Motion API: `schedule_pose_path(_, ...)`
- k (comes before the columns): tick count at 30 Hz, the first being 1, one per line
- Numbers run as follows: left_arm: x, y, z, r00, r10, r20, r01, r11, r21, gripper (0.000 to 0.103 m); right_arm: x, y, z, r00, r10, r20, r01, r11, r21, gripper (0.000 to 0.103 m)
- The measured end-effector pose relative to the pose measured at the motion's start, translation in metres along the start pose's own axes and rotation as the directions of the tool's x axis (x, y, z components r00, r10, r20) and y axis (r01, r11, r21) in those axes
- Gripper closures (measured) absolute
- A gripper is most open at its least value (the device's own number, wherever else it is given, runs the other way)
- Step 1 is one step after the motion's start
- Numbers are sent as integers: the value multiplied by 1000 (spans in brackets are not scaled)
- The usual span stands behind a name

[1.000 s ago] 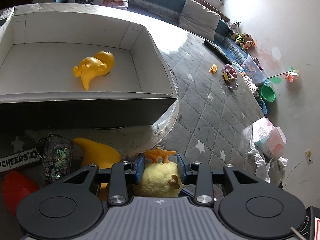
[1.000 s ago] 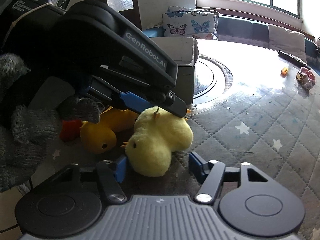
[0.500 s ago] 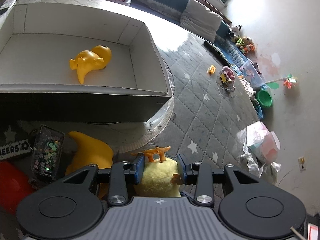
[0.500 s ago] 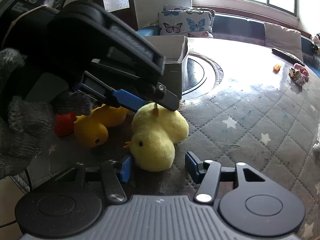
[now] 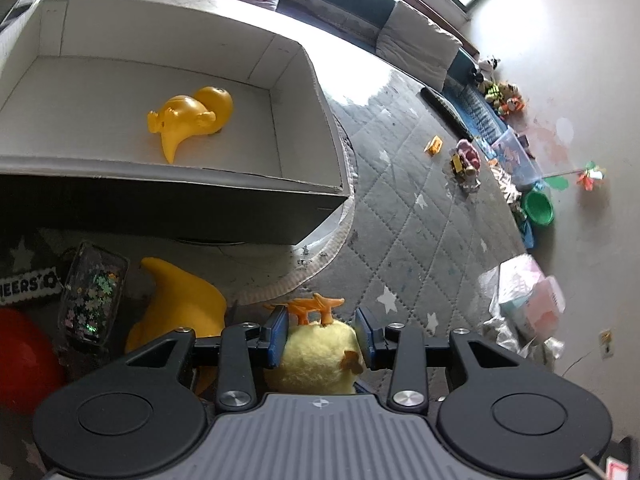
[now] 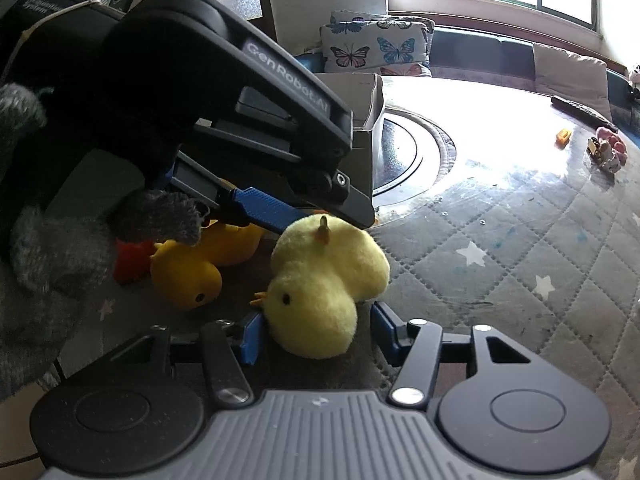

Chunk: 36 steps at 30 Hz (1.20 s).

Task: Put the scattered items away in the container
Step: 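Grasp the yellow plush chick body with the right gripper while the left gripper pinches its tuft, then lift the plush chick with both grippers and carry it over the box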

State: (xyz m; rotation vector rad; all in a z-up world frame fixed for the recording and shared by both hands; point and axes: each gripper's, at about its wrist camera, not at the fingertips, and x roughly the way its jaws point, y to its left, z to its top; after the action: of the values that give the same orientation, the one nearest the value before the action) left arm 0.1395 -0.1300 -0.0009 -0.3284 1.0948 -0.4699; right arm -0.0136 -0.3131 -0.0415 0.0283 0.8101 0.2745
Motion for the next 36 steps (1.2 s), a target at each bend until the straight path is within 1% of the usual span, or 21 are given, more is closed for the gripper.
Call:
schedule_pose_path(6,1,-3,-3,1000,-3,6,3,999,33,62,2,2,1,1000,-7,10,7,1000,11,47)
schedule_pose_path(10,-1,-2,-6,1000,-23,10,22,998,55,62,0,4,0,1000,-5,10,5,1000,6,53)
schedule_pose_path(15,-10,1,-7,999,-33,21,32,999,38,63,-4,7,2,1000,0,13,0,1000,-11,56)
schedule_pose_path(20,-26,-1,-3,997,-45,63,43,998,41,63,-11,11,10,999,4,35,-2,999,-38,56)
schedule_pose_path(28,-59,-5,25,983,-59,173,49,997,59,62,-21,19,45,993,18,114,-6,995,-101,56)
schedule_pose_path(33,-70,-4,52,970,-48,237,33,997,64,62,-15,24,77,985,32,169,-10,991,-134,56)
schedule_pose_path(36,-71,-2,69,964,-34,263,19,998,62,62,-5,26,95,982,46,182,-20,989,-143,56)
